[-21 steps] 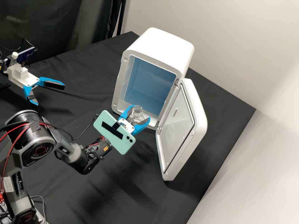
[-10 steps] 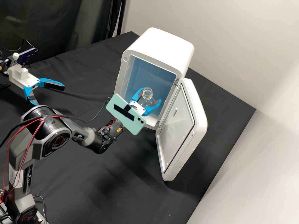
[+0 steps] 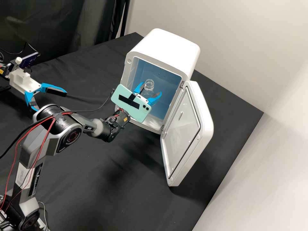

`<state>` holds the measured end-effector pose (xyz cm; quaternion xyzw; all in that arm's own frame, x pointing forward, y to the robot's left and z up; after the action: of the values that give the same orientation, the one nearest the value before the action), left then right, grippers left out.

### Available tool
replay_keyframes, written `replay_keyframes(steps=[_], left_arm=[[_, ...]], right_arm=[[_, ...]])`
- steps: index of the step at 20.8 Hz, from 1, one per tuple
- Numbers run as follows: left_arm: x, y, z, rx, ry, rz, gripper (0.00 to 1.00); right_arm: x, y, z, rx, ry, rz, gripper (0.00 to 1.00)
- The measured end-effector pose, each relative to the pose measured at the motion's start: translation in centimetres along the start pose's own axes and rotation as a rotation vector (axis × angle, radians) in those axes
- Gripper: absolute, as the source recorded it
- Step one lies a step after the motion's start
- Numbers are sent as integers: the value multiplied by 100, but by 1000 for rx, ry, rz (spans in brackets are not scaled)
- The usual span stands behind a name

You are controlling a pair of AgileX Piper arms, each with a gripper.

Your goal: Place the flask in the incubator

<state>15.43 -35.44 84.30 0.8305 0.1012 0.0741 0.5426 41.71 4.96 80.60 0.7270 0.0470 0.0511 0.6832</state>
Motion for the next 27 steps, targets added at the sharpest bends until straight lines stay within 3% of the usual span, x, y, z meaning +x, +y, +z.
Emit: replay_keyframes(steps=[5,9,17,20,23,27], left_arm=[[30,-52,16,-14,-15,-30,100],[49,-85,27,-19,-22,-48,100],[63,-101,46,-24,-29,-56,100],[67,-97,45,-23,-30,-54,100],[82,-78,37,-20,-29,-46,100],[92,-90,57,-19,-39,-53,100]], right_arm=[[249,-123,103,-8,-46,-47,0],[408,-168,143,-19,-57,-45,0],[678,-236,204,-34,-69,-60,0],[762,-273,223,-22,-98,-76,0],[822,-318,189,-15,-99,-86,0],[877,-305,156,-8,-97,-82,0]])
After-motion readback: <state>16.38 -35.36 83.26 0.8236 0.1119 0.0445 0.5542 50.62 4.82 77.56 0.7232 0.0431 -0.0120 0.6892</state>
